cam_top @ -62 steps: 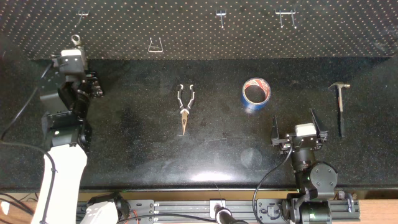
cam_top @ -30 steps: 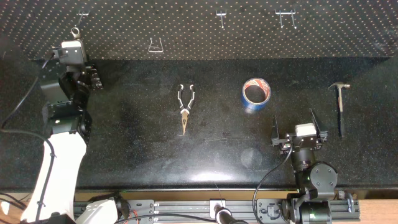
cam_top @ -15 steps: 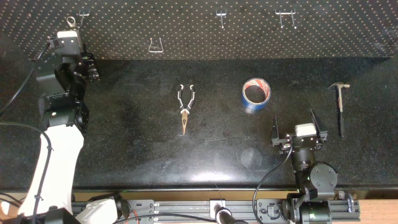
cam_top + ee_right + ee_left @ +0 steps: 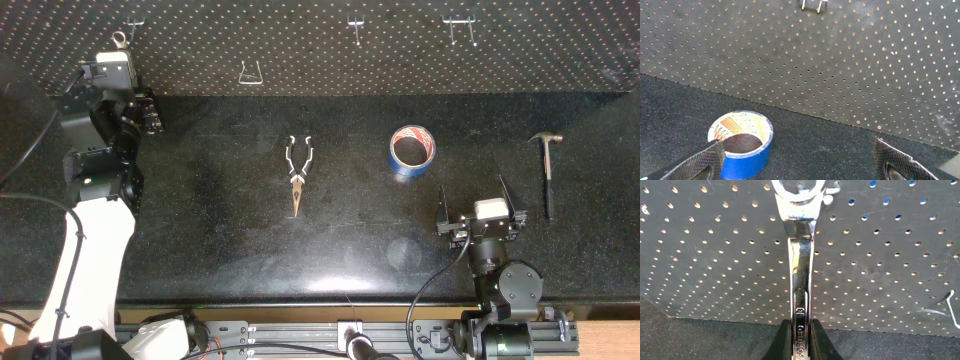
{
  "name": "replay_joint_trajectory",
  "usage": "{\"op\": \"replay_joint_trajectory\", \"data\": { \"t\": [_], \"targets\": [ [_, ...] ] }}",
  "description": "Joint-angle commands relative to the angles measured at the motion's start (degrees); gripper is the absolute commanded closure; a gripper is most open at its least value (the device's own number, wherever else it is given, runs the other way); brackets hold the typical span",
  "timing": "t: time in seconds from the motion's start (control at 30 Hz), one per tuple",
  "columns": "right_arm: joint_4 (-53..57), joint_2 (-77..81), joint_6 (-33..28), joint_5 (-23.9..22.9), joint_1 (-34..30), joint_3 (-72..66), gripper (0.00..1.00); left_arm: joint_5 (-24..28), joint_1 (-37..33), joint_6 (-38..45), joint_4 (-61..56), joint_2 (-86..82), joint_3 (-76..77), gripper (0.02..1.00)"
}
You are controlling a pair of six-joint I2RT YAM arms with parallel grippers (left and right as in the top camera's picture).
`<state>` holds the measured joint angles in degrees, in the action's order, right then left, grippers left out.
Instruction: Place Tools Onto Pegboard
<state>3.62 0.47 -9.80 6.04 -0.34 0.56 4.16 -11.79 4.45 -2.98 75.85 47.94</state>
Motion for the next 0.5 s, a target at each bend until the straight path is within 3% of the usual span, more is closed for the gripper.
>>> {"op": "replay_joint_trajectory", "data": {
  "t": [0.03, 0.5],
  "targets": [
    [0.07, -0.24, -0.59, -0.5, 0.39, -0.33, 0.038, 0.94, -0.13, 0.48, 0.7, -3.13, 1.75, 0.991],
    [0.07, -0.24, -0.57, -0.5, 0.39, -0.33, 0.038, 0.59, -0.13, 0.48, 7.85, -6.29, 1.73, 0.989]
  ]
}}
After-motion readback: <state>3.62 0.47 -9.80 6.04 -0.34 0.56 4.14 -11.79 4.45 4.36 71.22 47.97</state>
